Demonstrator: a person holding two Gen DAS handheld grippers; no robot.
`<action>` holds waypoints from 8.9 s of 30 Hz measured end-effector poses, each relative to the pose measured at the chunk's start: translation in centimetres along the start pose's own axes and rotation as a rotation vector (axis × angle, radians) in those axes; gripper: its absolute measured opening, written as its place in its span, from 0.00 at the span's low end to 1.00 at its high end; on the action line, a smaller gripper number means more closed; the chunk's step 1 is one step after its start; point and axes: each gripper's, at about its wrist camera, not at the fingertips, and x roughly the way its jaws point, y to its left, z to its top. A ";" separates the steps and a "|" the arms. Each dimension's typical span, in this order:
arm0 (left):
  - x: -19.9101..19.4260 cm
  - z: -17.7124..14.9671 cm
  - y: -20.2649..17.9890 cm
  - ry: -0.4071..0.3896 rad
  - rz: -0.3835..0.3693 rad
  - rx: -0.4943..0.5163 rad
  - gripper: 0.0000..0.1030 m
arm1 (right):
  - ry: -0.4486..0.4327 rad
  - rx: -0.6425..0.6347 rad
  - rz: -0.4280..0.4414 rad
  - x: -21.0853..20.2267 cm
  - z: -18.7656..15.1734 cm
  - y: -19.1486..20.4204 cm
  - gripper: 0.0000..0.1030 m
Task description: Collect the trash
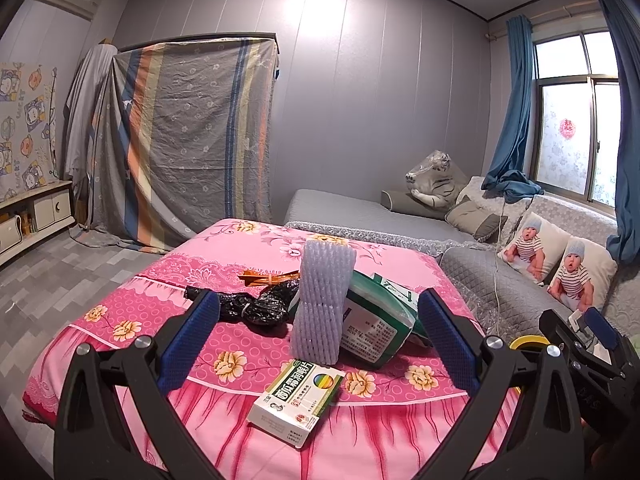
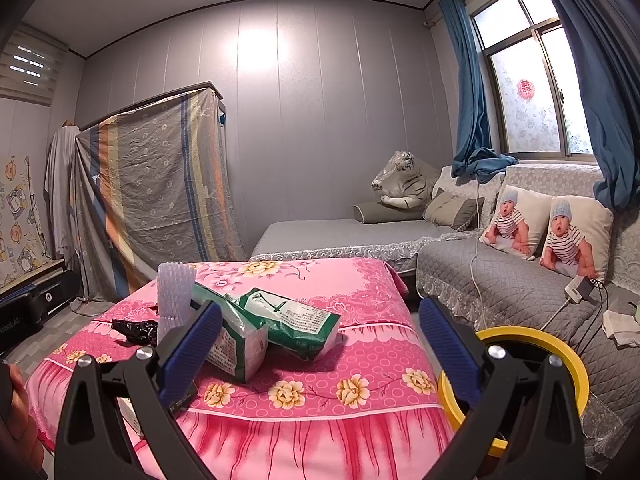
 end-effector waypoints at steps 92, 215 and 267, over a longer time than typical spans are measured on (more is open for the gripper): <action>15.3 -8.9 5.0 0.563 -0.277 0.298 0.92 | 0.111 0.026 0.005 3.7 -1.4 -1.1 0.93; 20.9 -9.4 -35.7 0.477 -0.655 0.464 0.60 | 0.449 0.380 -0.304 7.5 -5.7 -29.3 0.13; 11.8 1.9 10.4 0.043 0.121 -0.022 0.92 | 0.361 -0.436 0.688 17.0 3.3 7.6 0.72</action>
